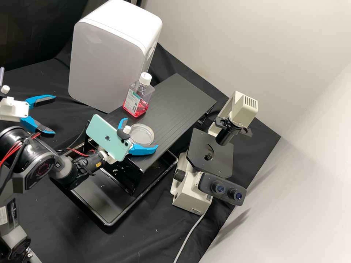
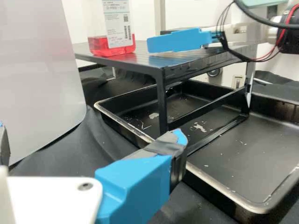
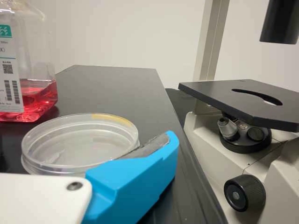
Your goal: Place the lid on the petri dish
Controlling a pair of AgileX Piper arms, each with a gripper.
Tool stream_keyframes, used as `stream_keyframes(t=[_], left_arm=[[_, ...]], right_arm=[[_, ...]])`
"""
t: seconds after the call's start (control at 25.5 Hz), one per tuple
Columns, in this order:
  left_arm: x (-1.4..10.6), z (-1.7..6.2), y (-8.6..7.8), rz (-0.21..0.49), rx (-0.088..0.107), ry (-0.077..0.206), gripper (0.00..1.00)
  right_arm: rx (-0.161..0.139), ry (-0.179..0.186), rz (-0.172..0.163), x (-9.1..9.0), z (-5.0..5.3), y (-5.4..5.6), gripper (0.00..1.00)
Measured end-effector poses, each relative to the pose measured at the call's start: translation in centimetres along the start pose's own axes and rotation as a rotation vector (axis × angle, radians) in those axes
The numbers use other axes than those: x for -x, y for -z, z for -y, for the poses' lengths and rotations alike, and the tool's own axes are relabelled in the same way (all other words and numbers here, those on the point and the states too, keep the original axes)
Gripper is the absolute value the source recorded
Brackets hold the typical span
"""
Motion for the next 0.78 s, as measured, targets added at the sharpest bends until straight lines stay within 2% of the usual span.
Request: stream_keyframes(t=[0.12, 0.16, 0.2, 0.24, 0.27, 0.35, 0.55, 0.78], left_arm=[[0.4, -0.24, 0.1, -0.015, -0.033, -0.013, 1.0], [0.6, -0.46, 0.1, -0.018, -0.036, -0.023, 1.0], [0.7, -0.8, 0.1, -0.027, -0.047, -0.04, 1.0], [0.9, -1.25, 0.2, -0.046, -0.07, -0.062, 1.0], [1.0, -1.63, 0.4, -0.066, -0.076, -0.081, 1.0], [1.3, -2.25, 0.7, -0.088, -0.072, -0.111, 1.0], [1.3, -2.38, 1.1, -0.109, -0.07, -0.117, 1.0], [1.3, -2.38, 1.2, -0.11, -0.07, -0.117, 1.0]], right_arm=[[-0.007, -0.009, 0.01, 0.1, 0.1, 0.1, 1.0], [-0.011, -0.015, 0.012, 0.1, 0.2, 0.2, 1.0], [-0.012, -0.021, 0.016, 0.1, 0.3, 0.3, 1.0], [-0.015, -0.028, 0.018, 0.2, 0.4, 0.4, 1.0], [-0.015, -0.04, 0.02, 0.3, 0.4, 0.5, 1.0], [-0.021, -0.056, 0.024, 0.7, 0.7, 0.6, 1.0], [-0.03, -0.065, 0.019, 1.4, 0.5, 0.8, 1.0], [-0.067, -0.078, 0.007, 1.8, 0.1, 1.0, 1.0]])
